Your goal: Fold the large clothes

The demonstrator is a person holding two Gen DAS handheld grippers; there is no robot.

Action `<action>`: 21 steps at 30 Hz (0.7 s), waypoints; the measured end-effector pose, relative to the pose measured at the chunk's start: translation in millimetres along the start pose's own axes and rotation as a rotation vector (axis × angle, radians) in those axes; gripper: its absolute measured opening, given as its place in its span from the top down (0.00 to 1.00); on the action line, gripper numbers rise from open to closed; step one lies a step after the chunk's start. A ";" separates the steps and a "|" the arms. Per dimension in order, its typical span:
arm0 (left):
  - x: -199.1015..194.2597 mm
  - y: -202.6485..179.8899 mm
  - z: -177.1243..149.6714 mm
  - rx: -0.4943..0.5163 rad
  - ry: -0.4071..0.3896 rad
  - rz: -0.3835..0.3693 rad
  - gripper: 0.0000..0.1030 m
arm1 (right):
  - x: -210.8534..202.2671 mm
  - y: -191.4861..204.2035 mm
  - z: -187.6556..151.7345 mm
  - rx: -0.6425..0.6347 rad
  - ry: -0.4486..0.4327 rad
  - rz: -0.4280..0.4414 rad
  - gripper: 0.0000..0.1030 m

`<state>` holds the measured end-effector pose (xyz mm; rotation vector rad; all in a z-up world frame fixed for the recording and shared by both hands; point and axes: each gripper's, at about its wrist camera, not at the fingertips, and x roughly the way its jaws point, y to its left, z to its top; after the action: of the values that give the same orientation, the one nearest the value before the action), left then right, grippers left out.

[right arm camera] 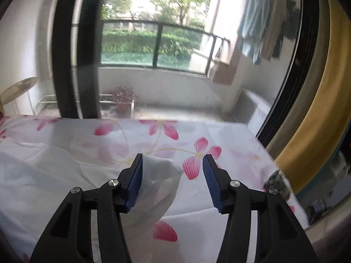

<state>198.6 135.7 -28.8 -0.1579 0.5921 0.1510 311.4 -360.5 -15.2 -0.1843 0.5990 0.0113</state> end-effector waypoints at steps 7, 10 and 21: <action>-15.1 -47.7 -15.0 0.122 0.031 -0.107 0.47 | -31.5 2.9 6.9 -0.034 -0.051 -0.067 0.44; -18.2 -60.2 -24.7 0.148 0.055 -0.132 0.47 | -38.4 -1.8 4.2 -0.007 -0.056 -0.046 0.42; -12.9 -98.1 -52.4 0.238 0.126 -0.168 0.47 | -54.1 130.6 -47.8 -0.304 -0.007 0.343 0.42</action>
<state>177.9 28.6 -54.1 0.0141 0.7139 -0.0929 231.6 -238.1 -45.6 -0.3734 0.6147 0.4363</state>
